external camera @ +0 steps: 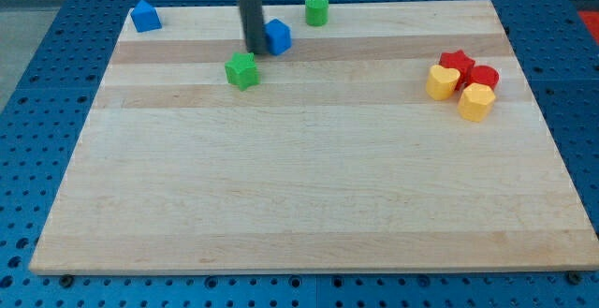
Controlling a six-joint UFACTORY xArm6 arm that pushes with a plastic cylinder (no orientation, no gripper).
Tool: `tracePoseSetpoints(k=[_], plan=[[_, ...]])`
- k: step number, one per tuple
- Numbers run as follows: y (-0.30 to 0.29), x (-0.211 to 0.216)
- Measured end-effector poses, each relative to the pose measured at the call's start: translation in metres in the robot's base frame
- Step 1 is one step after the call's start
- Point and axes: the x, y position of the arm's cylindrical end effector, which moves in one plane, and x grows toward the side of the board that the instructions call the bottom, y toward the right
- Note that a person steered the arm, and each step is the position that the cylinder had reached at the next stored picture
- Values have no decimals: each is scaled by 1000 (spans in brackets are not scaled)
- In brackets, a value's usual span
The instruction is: Move the blue cube to the top right
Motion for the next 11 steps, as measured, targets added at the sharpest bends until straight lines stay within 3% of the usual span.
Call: tracePoseSetpoints(k=[1,3,4,7,11], plan=[[32,-11],[-48,-33],[-30,-45],[166,-47],[234,-64]])
